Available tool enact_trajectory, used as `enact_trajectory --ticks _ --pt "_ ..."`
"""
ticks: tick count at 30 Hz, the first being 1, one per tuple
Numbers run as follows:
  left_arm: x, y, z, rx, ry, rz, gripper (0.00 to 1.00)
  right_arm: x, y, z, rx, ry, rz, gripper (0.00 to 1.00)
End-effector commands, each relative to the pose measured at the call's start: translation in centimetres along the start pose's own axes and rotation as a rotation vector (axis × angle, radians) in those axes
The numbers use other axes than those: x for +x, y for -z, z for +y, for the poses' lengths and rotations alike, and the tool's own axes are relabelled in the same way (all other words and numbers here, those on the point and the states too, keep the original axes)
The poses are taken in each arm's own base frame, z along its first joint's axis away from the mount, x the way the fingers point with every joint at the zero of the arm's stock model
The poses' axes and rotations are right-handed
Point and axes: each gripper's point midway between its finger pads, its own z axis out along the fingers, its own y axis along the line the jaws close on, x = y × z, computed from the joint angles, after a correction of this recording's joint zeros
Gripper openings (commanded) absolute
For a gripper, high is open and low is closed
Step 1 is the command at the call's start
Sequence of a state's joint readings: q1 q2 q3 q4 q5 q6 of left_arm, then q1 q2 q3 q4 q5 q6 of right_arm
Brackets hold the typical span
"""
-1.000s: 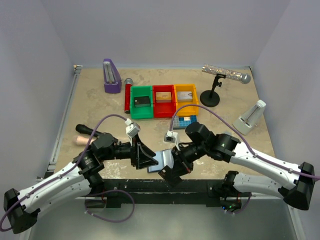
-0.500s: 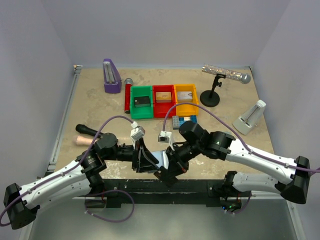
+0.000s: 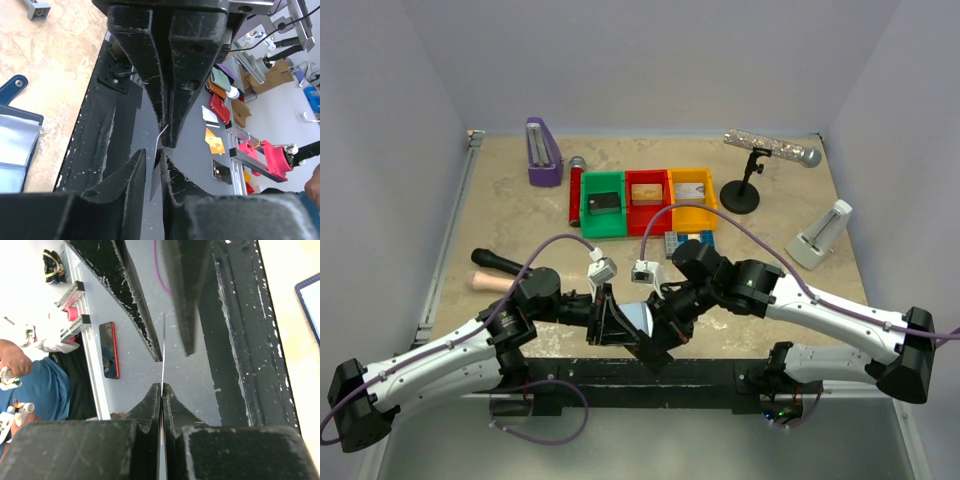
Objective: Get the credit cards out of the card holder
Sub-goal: Place the credit card at the center of the board.
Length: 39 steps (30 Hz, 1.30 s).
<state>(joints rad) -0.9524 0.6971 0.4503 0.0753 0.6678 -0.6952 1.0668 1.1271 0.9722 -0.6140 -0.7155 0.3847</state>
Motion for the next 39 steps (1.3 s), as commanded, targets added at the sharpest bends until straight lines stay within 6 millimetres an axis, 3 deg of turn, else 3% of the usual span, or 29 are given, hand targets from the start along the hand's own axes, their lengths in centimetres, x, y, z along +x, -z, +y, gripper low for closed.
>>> enact_trajectory --ticks 1,5,7,10,11,12,13,17,21,25,30,39 --pt "0.2 -0.1 -0.6 0.042 -0.023 -0.001 0.19 -1.4 0.3 0.9 -0.010 0.044 -0.034 0.00" --pt "0.1 -0.1 -0.7 0.045 -0.022 -0.002 0.00 -1.4 0.3 1.0 -0.018 0.045 -0.032 0.00" --pt "0.1 0.0 -0.7 0.045 -0.024 -0.004 0.00 -1.4 0.3 1.1 -0.021 0.048 -0.036 0.00" --pt "0.0 0.2 -0.6 0.036 -0.030 -0.029 0.00 -1.4 0.8 1.4 -0.015 0.039 -0.052 0.46" --pt "-0.1 0.5 -0.2 0.009 -0.033 -0.047 0.00 -1.6 1.2 1.1 0.018 0.036 -0.068 0.53" --pt "-0.2 0.7 0.4 -0.028 -0.034 -0.063 0.00 -1.7 1.8 0.9 0.050 0.037 -0.080 0.70" --pt "-0.5 1.2 1.3 -0.083 -0.030 -0.087 0.00 -1.8 2.7 0.5 0.096 0.034 -0.101 0.75" --pt "-1.8 4.6 7.4 -0.470 0.071 -0.202 0.00 -2.5 6.9 -2.2 0.336 -0.003 -0.243 0.77" --pt "-3.4 9.9 13.0 -0.835 0.227 -0.367 0.00 -2.1 10.1 -4.9 0.536 -0.044 -0.382 0.77" --pt "-5.3 12.0 15.6 -0.931 0.327 -0.440 0.00 -0.9 9.6 -6.3 0.550 -0.121 -0.443 0.76" --pt "-7.5 12.5 18.9 -0.948 0.401 -0.448 0.00 0.5 9.0 -8.1 0.556 -0.185 -0.516 0.75" --pt "-8.3 14.1 24.2 -1.051 0.460 -0.461 0.00 1.3 8.0 -7.4 0.462 -0.112 -0.512 0.75"
